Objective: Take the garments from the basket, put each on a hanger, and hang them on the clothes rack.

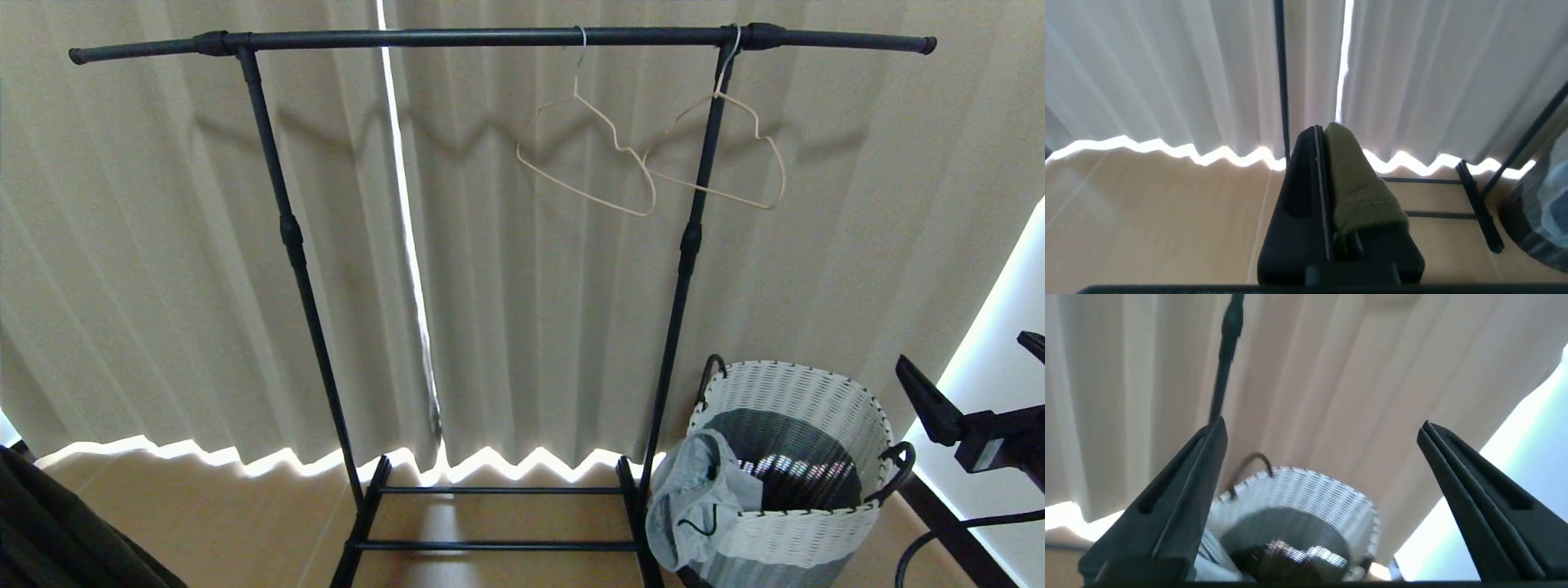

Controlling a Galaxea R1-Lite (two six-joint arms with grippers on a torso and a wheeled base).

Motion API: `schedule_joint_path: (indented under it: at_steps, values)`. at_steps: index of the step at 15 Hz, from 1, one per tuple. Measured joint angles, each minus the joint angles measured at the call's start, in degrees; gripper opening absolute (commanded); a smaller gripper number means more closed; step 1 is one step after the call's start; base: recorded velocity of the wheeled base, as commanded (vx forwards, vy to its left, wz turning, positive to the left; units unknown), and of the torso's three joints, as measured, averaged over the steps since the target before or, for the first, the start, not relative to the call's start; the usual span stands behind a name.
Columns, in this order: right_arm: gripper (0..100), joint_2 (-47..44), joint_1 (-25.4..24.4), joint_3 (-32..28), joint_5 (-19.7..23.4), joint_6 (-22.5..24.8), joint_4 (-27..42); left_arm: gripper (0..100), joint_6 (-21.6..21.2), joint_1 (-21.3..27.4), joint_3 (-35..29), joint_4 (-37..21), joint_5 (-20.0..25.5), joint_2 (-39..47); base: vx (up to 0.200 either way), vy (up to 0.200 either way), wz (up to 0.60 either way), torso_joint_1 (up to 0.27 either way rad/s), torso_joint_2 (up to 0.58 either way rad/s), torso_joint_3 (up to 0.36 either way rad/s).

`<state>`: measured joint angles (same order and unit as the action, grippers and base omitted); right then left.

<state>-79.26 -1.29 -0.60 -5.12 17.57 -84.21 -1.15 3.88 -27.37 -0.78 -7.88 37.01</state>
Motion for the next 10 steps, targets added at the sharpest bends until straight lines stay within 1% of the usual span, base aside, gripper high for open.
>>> schedule_joint_path:
  at_steps: [1, 2, 3, 5, 6, 7, 8, 9, 10]
  values:
    - [100, 3.2, 0.4, -1.4, 0.0, 1.1, 6.2, 0, 0.0, 0.0, 0.0, 0.0, 0.0, -0.1, 0.000, 0.000, 0.00, 0.000, 0.00, 0.000]
    - [100, 6.4, 0.7, -3.6, 0.0, 1.6, 13.7, 0, 0.0, 0.0, 0.1, 0.0, 0.0, -0.2, 0.000, 0.000, 0.00, 0.000, 0.00, 0.000]
    - [100, 10.3, 1.1, -7.3, 0.1, 2.0, 26.5, 0, -0.1, 0.0, 0.1, -0.1, 0.0, -0.4, 0.000, 0.000, 0.00, 0.000, 0.00, 0.000]
    - [100, 17.5, 1.5, -16.4, 0.5, 1.0, 59.8, 0, -0.2, 0.0, 0.1, -0.1, 0.1, -0.6, 0.000, 0.000, 0.00, 0.000, 0.00, 0.000]
    - [100, 20.3, 1.7, -21.1, 1.1, -1.1, 74.3, 0, -0.5, 0.0, 0.1, -0.1, 0.1, -0.6, 0.000, 0.000, 0.00, 0.000, 0.00, 0.000]
    - [100, 22.7, 1.8, -25.6, 2.0, -4.3, 85.3, 0, -1.0, 0.0, 0.4, 0.0, 0.0, -0.8, 0.000, 0.000, 0.00, 0.000, 0.00, 0.000]
    - [100, 24.3, 1.9, -28.4, 2.5, -6.7, 90.4, 0, -1.9, -0.1, 1.2, 0.0, 0.0, -1.2, 0.000, 0.000, 0.00, 0.000, 0.00, 0.000]
    - [100, 25.7, 2.0, -29.6, 3.0, -8.4, 91.4, 0, -3.0, -0.1, 2.0, -0.1, 0.0, -1.8, 0.000, 0.000, 0.00, 0.000, 0.00, 0.000]
    - [100, 26.8, 2.0, -28.5, 3.3, -9.4, 88.5, 0, -4.4, -0.1, 2.7, 0.0, 0.0, -2.3, 0.000, 0.000, 0.00, 0.000, 0.00, 0.000]
